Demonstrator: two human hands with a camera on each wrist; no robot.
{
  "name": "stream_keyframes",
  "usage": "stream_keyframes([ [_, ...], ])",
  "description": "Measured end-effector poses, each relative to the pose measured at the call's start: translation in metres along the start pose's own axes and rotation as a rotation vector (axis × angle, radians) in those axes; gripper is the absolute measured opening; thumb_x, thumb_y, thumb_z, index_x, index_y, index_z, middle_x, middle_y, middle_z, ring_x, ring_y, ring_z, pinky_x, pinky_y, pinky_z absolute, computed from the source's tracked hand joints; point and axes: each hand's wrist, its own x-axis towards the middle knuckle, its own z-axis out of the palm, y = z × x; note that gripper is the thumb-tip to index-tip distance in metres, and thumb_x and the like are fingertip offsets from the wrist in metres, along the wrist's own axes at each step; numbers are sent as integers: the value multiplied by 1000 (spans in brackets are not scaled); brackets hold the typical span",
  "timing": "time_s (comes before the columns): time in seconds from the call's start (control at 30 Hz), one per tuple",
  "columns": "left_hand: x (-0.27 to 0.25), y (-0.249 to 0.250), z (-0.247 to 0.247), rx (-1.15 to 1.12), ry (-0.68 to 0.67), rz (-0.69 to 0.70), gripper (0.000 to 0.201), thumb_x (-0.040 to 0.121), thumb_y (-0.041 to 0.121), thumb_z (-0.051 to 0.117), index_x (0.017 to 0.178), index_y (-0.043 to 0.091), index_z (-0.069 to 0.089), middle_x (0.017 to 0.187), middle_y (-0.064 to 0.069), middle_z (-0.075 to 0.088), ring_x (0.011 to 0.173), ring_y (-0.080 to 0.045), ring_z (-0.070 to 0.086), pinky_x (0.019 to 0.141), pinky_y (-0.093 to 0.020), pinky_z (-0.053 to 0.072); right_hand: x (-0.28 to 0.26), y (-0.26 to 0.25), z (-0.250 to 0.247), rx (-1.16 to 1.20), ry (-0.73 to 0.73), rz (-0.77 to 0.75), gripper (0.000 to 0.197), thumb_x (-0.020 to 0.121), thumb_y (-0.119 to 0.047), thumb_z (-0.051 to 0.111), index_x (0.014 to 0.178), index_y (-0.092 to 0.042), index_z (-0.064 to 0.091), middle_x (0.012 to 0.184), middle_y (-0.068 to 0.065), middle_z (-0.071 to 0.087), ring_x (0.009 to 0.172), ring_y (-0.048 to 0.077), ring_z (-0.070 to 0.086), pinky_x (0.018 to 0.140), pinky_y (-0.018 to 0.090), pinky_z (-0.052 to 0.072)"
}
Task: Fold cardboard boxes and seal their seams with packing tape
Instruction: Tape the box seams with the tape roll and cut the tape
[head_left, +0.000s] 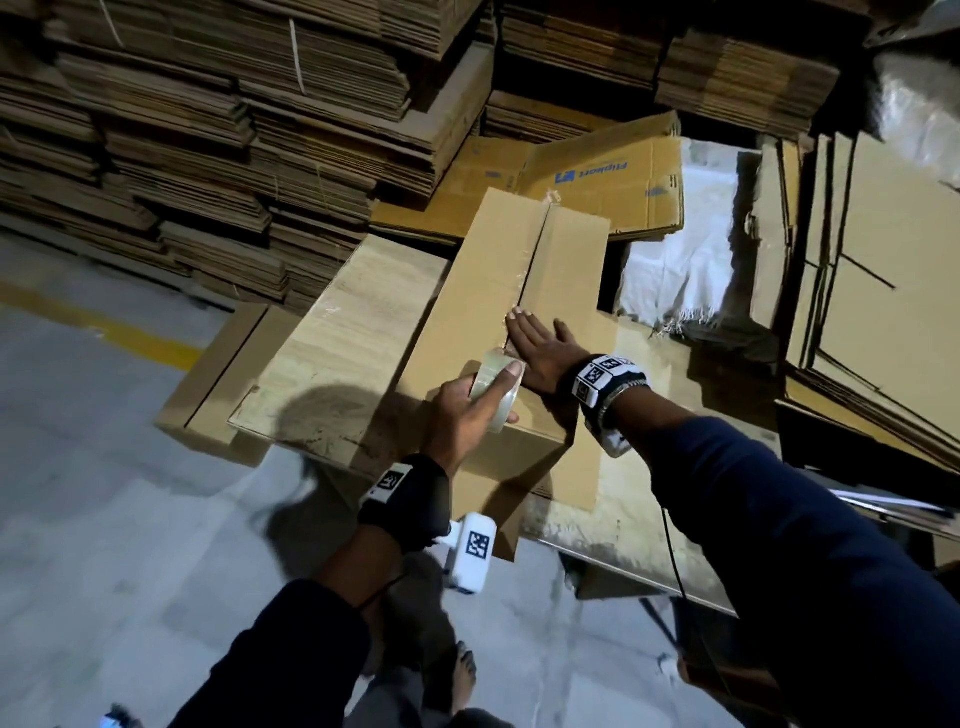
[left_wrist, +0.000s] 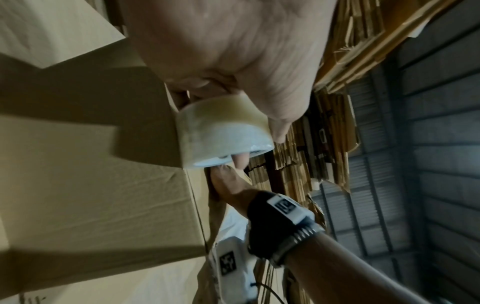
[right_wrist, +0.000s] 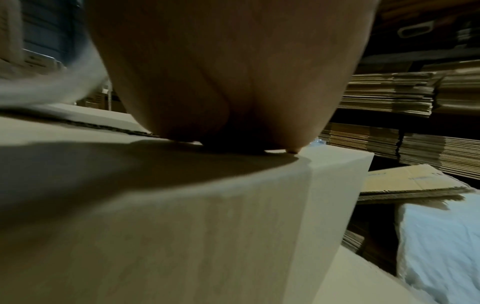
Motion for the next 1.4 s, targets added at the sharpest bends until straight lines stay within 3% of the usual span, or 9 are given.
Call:
stream_keyframes([
  [0.17,-31,-21,-6,152,21,1,42,99,47,67,81,10,75,61,-2,74,54,-11,69,61,-27,50,5,-5,1,47,40,54,84,100,-70,-1,166,-19,-1,174,-3,-4,160,14,0,126,54,5],
  [0.37,-46,-50,-9,18,56,-158,33,100,38,67,98,6,75,69,-10,75,57,-16,70,58,-27,50,4,-6,4,59,38,74,82,101,-70,4,166,-20,0,174,-3,-1,160,14,3,125,55,5],
  [0.53,-39,-65,-10,10,33,-190,63,81,59,78,97,-2,70,75,-9,70,66,-25,65,64,-32,46,3,-6,7,71,62,78,84,99,-71,1,166,-20,1,174,-2,-1,160,15,3,125,55,6],
  [0.67,-35,-63,-9,53,46,-194,25,98,29,70,101,4,69,74,-1,61,62,-14,52,51,-20,38,0,-7,7,106,92,70,80,102,-68,3,166,-19,-2,174,-3,-3,160,14,-2,125,58,5],
  [0.8,-30,-64,-8,40,23,-193,23,101,31,68,96,9,67,71,3,61,57,-6,54,50,-17,40,-13,-15,14,86,131,37,77,103,-66,2,166,-22,-1,174,-5,-3,160,13,0,123,63,2],
  [0.9,-25,-64,-9,24,-12,-186,33,96,37,70,101,5,65,80,-1,62,70,-14,56,54,-19,42,-19,-21,17,68,150,34,78,101,-69,0,166,-26,0,174,-6,-4,160,14,0,121,67,2],
  [1.03,-18,-62,-8,10,-8,-243,21,103,25,65,117,11,57,100,-4,62,78,-9,57,59,-17,43,-19,-23,17,86,158,54,78,100,-70,-3,166,-28,-1,174,-7,-5,160,14,-2,119,71,0],
  [1.13,-12,-55,-6,-40,-15,-220,10,104,12,61,110,4,63,91,-11,65,70,-16,57,50,-14,44,-21,-29,18,70,159,56,78,99,-69,-5,165,-28,-4,174,-5,-6,160,16,-3,118,73,0],
  [1.4,7,-51,-15,-75,-122,-235,13,105,21,63,115,14,64,110,-9,72,80,-11,70,58,-15,51,-43,-43,30,75,209,-52,79,105,-66,2,165,-15,-5,172,7,-6,160,19,-4,129,50,3],
])
